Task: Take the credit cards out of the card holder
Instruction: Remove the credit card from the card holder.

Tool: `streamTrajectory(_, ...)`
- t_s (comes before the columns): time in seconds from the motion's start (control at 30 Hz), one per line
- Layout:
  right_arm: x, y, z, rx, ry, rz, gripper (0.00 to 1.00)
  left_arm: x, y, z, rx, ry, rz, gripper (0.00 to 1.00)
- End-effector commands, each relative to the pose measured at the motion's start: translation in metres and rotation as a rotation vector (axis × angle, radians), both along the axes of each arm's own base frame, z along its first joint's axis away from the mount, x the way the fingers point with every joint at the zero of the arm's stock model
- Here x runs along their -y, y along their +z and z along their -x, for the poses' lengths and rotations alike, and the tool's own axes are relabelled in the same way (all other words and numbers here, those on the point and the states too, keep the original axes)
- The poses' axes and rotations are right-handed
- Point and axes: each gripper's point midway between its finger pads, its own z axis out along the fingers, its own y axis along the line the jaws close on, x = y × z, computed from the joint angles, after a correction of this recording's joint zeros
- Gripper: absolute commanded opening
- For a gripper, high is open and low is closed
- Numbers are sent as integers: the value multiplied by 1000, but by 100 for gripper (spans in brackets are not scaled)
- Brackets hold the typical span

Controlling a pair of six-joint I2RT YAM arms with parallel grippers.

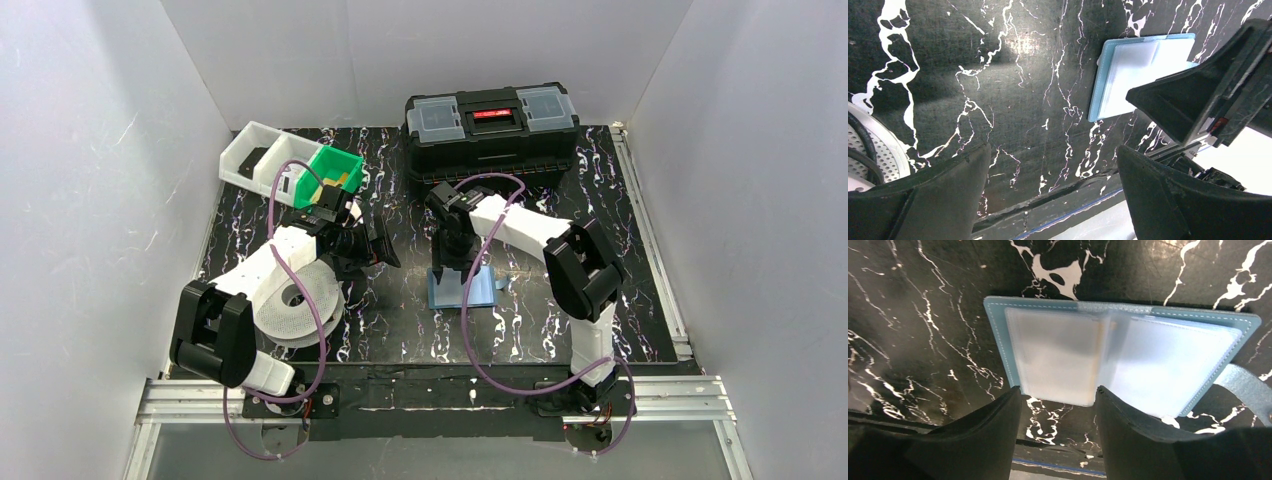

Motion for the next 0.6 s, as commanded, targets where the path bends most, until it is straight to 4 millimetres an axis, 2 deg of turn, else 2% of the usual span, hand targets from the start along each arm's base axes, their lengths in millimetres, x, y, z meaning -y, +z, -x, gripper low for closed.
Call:
streamTrajectory(0.0, 11, 6, 2, 19, 22, 100, 63, 2, 8, 5, 7, -9, 31, 96)
streamTrajectory(0.33, -1, -6, 4, -6, 62, 89, 66, 5, 6, 5, -12, -4, 43, 95)
streamTrajectory(0.57, 0, -17, 3, -30, 71, 127, 66, 5, 4, 8, -26, 4, 47, 95)
